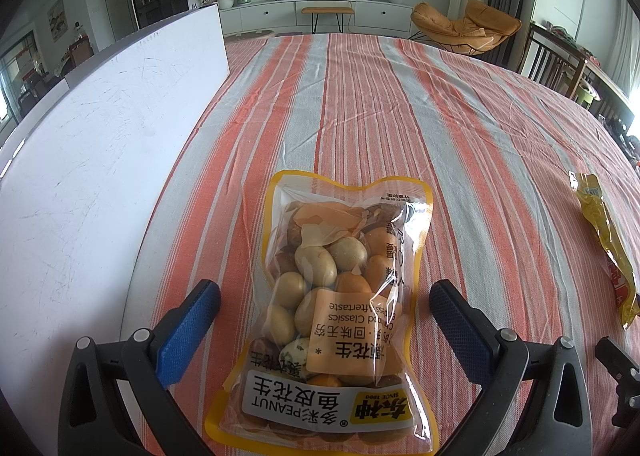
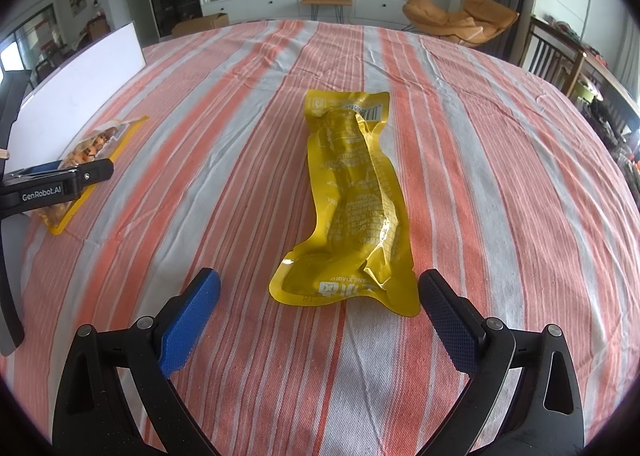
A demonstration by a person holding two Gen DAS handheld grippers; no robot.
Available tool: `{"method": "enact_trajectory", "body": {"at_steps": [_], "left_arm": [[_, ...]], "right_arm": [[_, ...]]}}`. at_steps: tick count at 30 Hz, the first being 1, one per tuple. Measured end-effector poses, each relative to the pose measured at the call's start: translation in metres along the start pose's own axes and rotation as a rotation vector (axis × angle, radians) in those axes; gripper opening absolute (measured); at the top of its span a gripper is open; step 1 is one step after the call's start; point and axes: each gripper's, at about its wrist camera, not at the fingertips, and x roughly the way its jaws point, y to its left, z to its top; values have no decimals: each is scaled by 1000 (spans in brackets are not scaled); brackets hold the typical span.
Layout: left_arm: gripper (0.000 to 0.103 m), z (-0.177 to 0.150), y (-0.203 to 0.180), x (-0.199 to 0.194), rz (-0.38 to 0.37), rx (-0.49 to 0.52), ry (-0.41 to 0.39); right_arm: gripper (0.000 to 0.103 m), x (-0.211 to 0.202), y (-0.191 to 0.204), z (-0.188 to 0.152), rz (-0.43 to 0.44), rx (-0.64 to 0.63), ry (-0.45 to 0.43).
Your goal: Organize snacks
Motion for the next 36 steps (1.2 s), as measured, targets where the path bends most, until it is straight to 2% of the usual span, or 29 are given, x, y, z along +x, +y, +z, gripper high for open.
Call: {"method": "enact_trajectory", "body": {"at_steps": [26,30,31,33,34,36], "left_arm": [[103,-2,-1,0,1,-1,-2],[103,-3,-1,-1,1,-2,-3],[103,-3,-1,-1,2,-1,-3],[103,-4,0,-1,1,-6,-3],[103,-3,0,-1,-1,1,2],[103,-1,1,-2,-35,49,80]], "right_arm": [[100,-1,-5,0,23,10,-11],[100,-5,-7,-1,71,16,-33],[100,-10,-11,-1,101,28,-57],[100,-24,-25,-5,219,68,-103],[100,-30,-35,-6,241,93,-111],[100,-42,-59,-2,244,153,-123]]}}
